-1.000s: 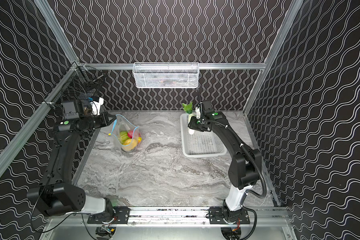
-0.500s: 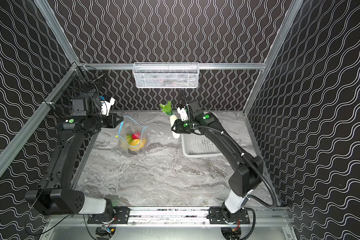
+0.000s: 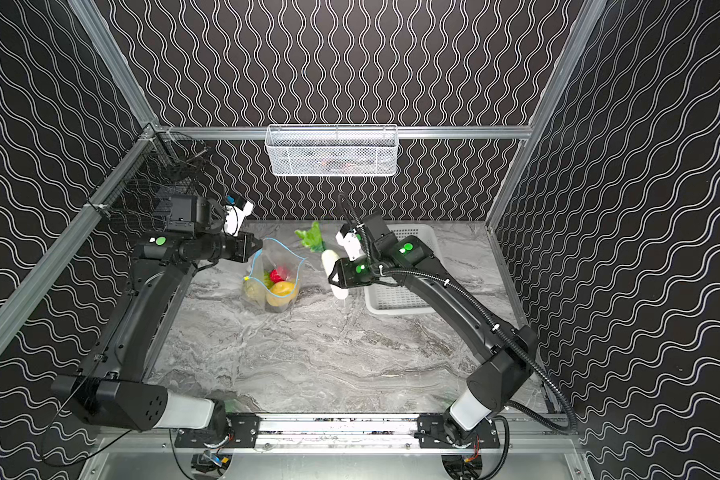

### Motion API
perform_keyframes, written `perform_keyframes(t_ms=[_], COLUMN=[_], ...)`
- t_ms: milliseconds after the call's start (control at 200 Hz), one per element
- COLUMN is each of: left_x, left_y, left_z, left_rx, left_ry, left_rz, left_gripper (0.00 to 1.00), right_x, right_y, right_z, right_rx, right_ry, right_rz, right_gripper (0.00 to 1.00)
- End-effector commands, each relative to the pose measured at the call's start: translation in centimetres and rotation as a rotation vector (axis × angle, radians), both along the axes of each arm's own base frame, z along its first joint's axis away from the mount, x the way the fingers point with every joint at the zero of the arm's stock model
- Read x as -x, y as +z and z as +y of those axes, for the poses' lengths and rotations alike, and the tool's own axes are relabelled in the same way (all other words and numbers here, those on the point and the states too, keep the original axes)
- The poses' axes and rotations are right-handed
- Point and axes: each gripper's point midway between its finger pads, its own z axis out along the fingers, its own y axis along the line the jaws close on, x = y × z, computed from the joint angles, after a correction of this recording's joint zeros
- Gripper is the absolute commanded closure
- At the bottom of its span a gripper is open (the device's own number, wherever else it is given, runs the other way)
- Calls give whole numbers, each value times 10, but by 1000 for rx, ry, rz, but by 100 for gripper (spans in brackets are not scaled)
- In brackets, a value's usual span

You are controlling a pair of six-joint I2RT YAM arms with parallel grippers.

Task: Place the food in the zip-top bag and seal the zipper
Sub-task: 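Carry the radish toward the bag mouth held by the left gripper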

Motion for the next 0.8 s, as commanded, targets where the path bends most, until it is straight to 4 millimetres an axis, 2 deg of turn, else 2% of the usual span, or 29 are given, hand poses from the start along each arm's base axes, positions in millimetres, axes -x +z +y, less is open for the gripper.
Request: perform_keyframes(t_ms=[0, 235, 400, 596, 796], left_x=[3, 4, 4, 6, 16], left_y=[-2, -17, -11, -4, -4], left_z=[2, -11, -23, -25, -32], left_rx=[-28, -74, -89, -112, -119], left_ry=[3, -41, -82, -93, -121], left_rz=[-3, 19, 12, -18, -29], left_gripper=[100, 100, 100, 100, 100], right_x=[20, 46, 58, 54, 47], right_y=[4, -3, -9, -26, -32], right_z=[1, 3, 9, 23, 43], right_rx=[11, 56, 40, 101, 85], right_ry=[35, 32, 31, 44, 63], right_rz=[21, 59, 107, 158, 181], right_gripper=[100, 100, 100, 100, 100])
